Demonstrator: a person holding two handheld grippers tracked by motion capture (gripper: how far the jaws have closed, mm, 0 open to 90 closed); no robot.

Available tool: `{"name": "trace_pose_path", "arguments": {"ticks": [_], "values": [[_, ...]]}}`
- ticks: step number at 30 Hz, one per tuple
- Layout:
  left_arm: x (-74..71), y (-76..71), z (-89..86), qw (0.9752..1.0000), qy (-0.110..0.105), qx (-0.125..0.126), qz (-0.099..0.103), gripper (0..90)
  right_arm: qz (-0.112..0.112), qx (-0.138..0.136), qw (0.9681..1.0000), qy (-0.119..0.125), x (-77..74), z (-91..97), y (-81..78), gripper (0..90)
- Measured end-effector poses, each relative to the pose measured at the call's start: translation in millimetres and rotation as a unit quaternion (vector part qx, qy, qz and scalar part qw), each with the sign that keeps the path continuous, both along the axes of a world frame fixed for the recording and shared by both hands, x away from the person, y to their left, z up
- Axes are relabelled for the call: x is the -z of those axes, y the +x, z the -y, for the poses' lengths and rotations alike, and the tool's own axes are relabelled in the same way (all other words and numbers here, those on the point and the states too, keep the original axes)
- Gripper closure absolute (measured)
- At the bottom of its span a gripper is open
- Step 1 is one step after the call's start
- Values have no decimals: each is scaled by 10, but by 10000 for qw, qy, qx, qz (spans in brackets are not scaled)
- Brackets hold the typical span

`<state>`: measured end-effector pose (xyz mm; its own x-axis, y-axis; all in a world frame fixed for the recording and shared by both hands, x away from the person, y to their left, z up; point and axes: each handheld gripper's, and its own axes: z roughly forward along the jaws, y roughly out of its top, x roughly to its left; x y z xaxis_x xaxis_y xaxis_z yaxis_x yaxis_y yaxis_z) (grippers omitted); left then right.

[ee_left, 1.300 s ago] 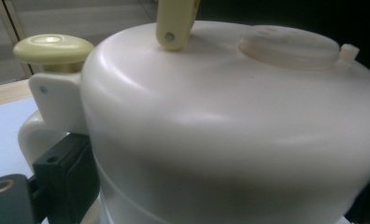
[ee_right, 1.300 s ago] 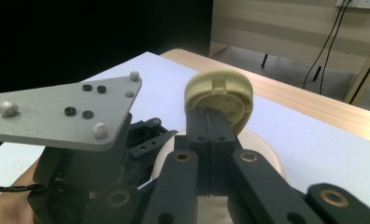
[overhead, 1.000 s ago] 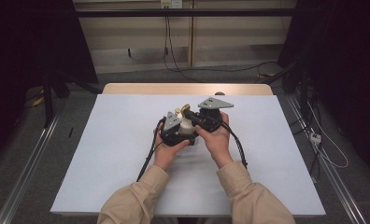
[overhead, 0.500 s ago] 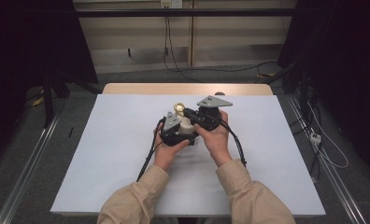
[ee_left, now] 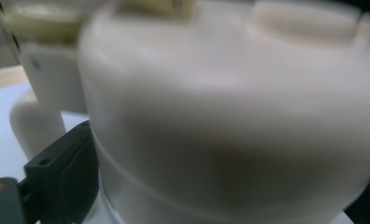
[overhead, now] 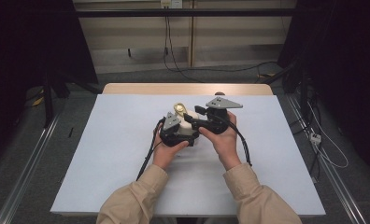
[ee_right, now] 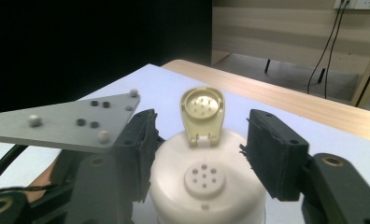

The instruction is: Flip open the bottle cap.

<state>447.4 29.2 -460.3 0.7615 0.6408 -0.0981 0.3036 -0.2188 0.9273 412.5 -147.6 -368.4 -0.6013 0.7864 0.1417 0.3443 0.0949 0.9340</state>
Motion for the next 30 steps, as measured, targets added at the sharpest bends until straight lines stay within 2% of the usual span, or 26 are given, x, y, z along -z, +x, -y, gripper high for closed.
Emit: {"name": "trace_pose_path", "arguments": {"ticks": [3,5,8,12,16,18,21,30], "values": [[-35,-31,-3,9999,106,-92,-77,31,-33,-50,10000,49,25,51,-32,370],[-48,-37,-25,9997,225,-52,-84,31,-56,-60,9999,96,41,89,-57,360],[-59,-38,-68,9996,198,74,-211,35,-120,-104,9998,81,73,144,-93,338],[-83,-72,-107,9991,356,125,-174,45,-127,-108,9998,68,126,230,-157,302],[-96,-126,-202,9994,299,132,-152,50,-101,-104,9999,46,151,316,-237,289],[-109,-162,-246,9995,203,130,-182,49,-97,-107,9999,63,162,352,-276,280],[-156,-212,-316,9995,232,180,-111,52,-79,-115,9999,73,188,398,-338,269],[-226,-350,-572,9994,182,266,-101,50,-68,-109,9999,2,304,517,-504,196]]}}
